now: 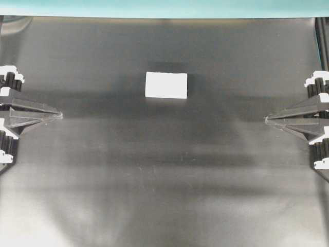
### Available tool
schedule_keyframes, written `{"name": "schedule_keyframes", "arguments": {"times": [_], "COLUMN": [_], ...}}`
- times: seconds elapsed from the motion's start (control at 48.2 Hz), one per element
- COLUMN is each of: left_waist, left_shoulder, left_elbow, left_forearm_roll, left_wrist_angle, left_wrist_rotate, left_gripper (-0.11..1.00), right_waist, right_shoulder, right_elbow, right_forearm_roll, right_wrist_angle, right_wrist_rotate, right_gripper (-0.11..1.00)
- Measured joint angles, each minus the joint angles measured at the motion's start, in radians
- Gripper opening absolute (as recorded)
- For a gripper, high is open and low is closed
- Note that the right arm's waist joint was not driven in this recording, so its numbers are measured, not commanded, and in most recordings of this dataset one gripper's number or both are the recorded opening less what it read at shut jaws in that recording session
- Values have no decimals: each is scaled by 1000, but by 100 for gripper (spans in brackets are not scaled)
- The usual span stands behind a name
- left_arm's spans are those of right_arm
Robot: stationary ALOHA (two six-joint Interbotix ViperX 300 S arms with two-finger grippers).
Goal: Push the sponge with the left arm to wipe the table.
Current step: 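Move the left gripper rightward toward the white sponge, then lower the left gripper onto the white sponge and press down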
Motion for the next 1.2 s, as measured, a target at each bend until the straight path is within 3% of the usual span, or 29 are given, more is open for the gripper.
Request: {"name": "schedule_keyframes", "arguments": {"times": [0.042,0.104,0.187,0.27,0.561,0.81,0.997,1.204], "left_waist": [0,6,34,69,179,238,285,330], "left_shoulder": [8,57,137,209,500,808,976,1123], "left_elbow": [2,0,-20,-61,-219,-433,-589,-736], "left_forearm_roll": [8,29,35,38,38,40,40,38], "left_wrist_angle": [3,15,23,31,67,107,152,176], "left_wrist_rotate": [-9,-77,-169,-236,-250,-253,-255,-262], "left_gripper": [7,9,1,1,1,4,24,63], "right_waist": [0,0,0,0,0,0,0,0], "right_shoulder": [0,0,-2,-2,-5,-6,-14,-18], "right_elbow": [3,18,23,23,29,48,55,63], "right_forearm_roll": [0,0,2,0,2,5,6,6], "right_wrist_angle": [2,11,29,38,95,114,115,115], "right_wrist_rotate": [2,0,2,2,0,0,0,0], "right_gripper": [6,13,1,0,0,0,0,0]}}
